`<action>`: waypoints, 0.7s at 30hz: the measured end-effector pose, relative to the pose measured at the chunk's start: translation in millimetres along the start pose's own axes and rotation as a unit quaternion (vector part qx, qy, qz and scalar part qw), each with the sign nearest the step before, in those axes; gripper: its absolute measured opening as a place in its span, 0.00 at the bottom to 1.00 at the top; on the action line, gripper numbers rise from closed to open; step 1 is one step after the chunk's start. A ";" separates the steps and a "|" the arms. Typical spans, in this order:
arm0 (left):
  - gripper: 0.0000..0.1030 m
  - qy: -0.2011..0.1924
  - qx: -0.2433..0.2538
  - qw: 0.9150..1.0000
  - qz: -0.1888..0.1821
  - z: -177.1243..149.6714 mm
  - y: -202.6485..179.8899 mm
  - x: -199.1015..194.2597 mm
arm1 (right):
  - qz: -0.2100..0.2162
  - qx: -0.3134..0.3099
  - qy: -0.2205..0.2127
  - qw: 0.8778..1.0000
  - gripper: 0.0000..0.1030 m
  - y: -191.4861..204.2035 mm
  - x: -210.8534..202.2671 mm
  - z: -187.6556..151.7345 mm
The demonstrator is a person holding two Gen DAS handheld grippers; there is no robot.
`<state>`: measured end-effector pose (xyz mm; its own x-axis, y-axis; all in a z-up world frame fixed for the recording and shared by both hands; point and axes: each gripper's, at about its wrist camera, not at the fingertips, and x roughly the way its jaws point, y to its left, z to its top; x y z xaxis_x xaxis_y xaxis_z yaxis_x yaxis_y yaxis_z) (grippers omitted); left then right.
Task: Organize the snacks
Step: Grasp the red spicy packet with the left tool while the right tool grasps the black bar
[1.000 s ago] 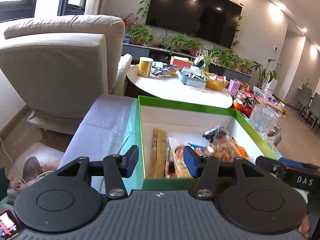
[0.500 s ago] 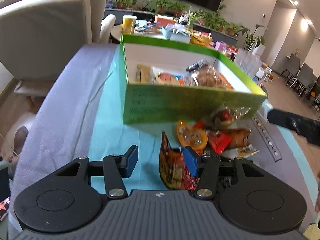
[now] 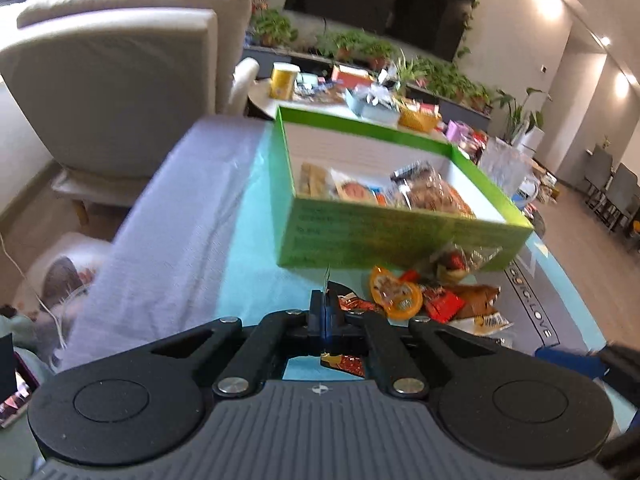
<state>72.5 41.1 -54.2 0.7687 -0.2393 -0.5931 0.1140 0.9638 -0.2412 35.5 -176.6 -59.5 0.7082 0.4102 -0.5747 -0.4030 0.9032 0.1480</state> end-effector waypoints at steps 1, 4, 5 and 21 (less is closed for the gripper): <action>0.00 -0.005 0.000 1.000 0.000 1.6 1.5 -3.8 | 0.009 -0.009 0.004 1.000 0.58 6.0 2.6 -1.1; 0.00 -0.016 -0.002 1.000 0.003 4.9 5.6 -14.1 | 0.012 -0.037 0.008 0.999 0.58 21.9 13.0 -3.1; 0.00 -0.019 -0.003 1.000 0.005 5.8 6.6 -17.1 | 0.009 -0.045 0.010 0.999 0.57 26.1 17.9 -3.2; 0.01 -0.021 -0.010 1.000 -0.003 3.9 13.3 -29.3 | -0.048 -0.120 0.053 0.990 0.56 35.0 51.1 -7.6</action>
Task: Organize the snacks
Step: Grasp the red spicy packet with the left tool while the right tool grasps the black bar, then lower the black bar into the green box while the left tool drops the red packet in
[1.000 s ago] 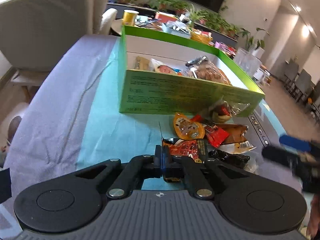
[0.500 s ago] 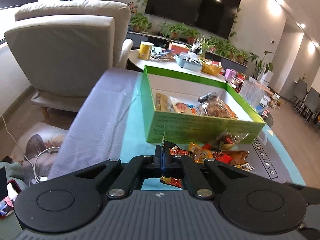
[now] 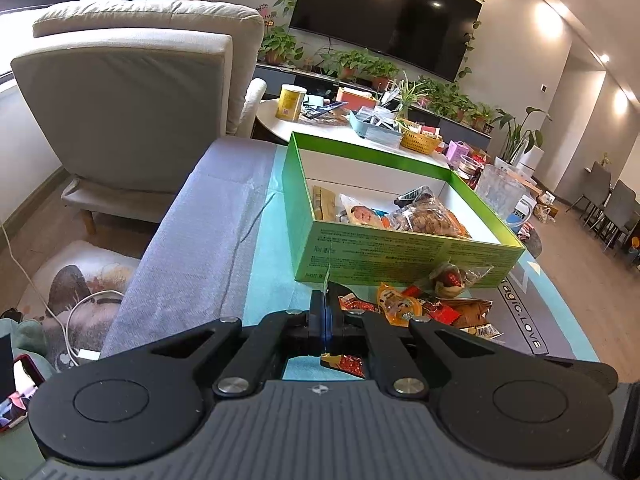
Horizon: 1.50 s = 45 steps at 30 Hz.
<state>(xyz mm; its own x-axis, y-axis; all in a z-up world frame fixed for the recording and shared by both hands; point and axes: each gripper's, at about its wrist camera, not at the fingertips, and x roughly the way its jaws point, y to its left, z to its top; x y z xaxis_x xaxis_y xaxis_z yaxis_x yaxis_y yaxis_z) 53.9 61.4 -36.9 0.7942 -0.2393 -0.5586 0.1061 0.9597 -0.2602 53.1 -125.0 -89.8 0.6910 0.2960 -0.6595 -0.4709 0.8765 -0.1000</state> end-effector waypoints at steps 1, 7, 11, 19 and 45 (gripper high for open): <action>0.01 0.000 -0.001 1.000 0.000 0.4 0.3 -0.3 | 0.003 -0.002 0.003 1.000 0.57 -0.5 2.2 0.9; 0.01 -0.002 -0.002 1.000 0.001 2.0 1.1 -1.3 | 0.024 0.023 0.013 0.999 0.47 -7.6 5.0 3.8; 0.01 -0.010 -0.001 1.000 -0.002 5.4 -2.1 -3.6 | 0.025 0.032 -0.006 0.999 0.46 -8.3 -9.3 4.5; 0.01 -0.039 -0.001 0.999 -0.016 17.5 -11.5 -15.7 | 0.018 0.068 -0.059 0.996 0.46 -27.5 -36.5 20.3; 0.01 -0.095 -0.015 0.994 -0.049 74.9 -42.9 48.0 | -0.039 0.150 -0.127 0.980 0.46 -104.3 -15.6 73.9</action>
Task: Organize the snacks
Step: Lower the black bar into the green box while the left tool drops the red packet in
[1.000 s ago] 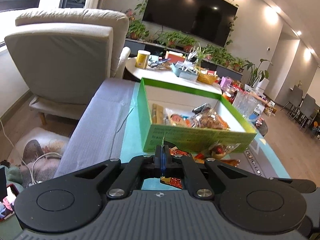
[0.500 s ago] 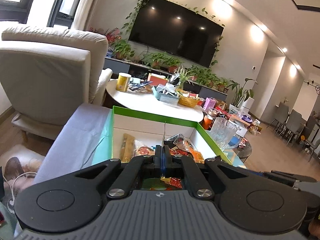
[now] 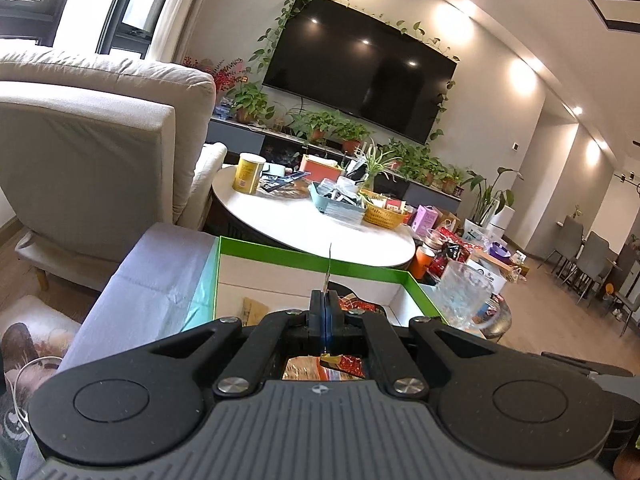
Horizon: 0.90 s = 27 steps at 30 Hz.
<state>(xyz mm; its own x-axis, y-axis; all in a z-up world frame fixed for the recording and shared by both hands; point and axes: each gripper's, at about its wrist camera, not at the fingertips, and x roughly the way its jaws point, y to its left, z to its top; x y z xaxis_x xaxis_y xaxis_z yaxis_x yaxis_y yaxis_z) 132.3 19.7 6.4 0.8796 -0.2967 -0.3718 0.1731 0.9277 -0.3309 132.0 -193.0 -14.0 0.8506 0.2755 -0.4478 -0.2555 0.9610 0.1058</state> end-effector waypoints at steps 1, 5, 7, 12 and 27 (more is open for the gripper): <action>0.01 0.001 0.000 1.000 0.002 0.9 1.2 4.2 | 0.000 0.002 0.001 1.000 0.46 -0.7 2.7 0.6; 0.01 0.013 -0.006 1.000 0.009 0.6 9.0 20.5 | 0.001 0.008 0.008 1.000 0.46 -2.8 15.5 1.9; 0.01 0.017 -0.008 1.000 0.011 -1.1 12.5 28.0 | -0.003 0.006 0.012 1.000 0.46 -2.2 21.1 3.0; 0.01 0.026 -0.013 1.000 0.012 -3.0 16.9 41.6 | -0.012 0.007 0.020 1.000 0.46 -7.8 31.8 3.5; 0.01 0.049 -0.009 0.999 0.020 -7.6 15.3 70.4 | -0.024 0.020 0.032 0.999 0.46 -20.7 55.5 4.2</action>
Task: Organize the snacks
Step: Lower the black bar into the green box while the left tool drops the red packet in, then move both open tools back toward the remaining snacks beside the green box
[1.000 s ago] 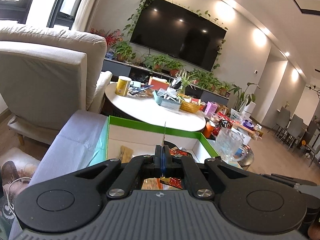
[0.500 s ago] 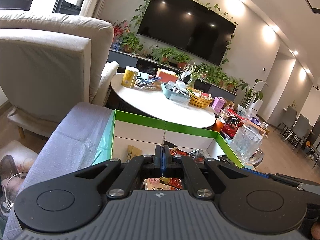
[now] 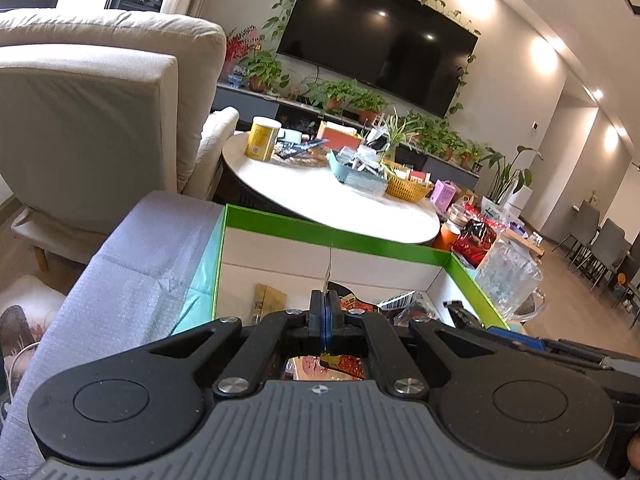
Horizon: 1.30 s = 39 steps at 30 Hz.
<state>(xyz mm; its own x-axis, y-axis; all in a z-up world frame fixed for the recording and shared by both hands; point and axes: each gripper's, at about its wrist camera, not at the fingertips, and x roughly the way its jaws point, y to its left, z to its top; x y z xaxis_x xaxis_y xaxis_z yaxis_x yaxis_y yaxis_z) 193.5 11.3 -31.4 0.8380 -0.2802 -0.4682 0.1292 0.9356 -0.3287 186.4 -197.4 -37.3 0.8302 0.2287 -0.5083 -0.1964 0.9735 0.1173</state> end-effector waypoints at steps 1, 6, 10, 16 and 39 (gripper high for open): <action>0.01 0.002 0.001 1.000 0.001 -1.3 1.1 1.2 | -0.001 0.001 0.001 1.000 0.46 -0.7 1.0 0.0; 0.02 0.017 0.009 1.000 0.007 -4.7 1.3 7.5 | -0.004 0.005 0.004 1.000 0.46 -2.9 6.1 -0.4; 0.05 0.023 0.009 1.000 0.010 -6.8 2.6 9.9 | -0.005 0.010 0.006 1.000 0.46 -4.1 8.7 -1.2; 0.22 0.026 -0.001 1.000 0.014 -6.9 3.1 6.9 | -0.009 0.023 0.003 1.000 0.50 -5.3 6.2 -2.3; 0.26 0.005 0.018 1.000 0.001 -17.8 -3.2 -41.8 | -0.006 0.031 -0.010 0.999 0.53 -15.6 -28.9 -12.6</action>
<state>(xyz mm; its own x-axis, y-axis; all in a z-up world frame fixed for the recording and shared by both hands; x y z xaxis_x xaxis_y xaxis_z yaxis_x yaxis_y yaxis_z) 148.6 16.1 -25.4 0.8331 -0.2796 -0.4773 0.1462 0.9435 -0.2975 158.9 -219.3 -35.2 0.8430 0.2157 -0.4928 -0.1532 0.9744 0.1644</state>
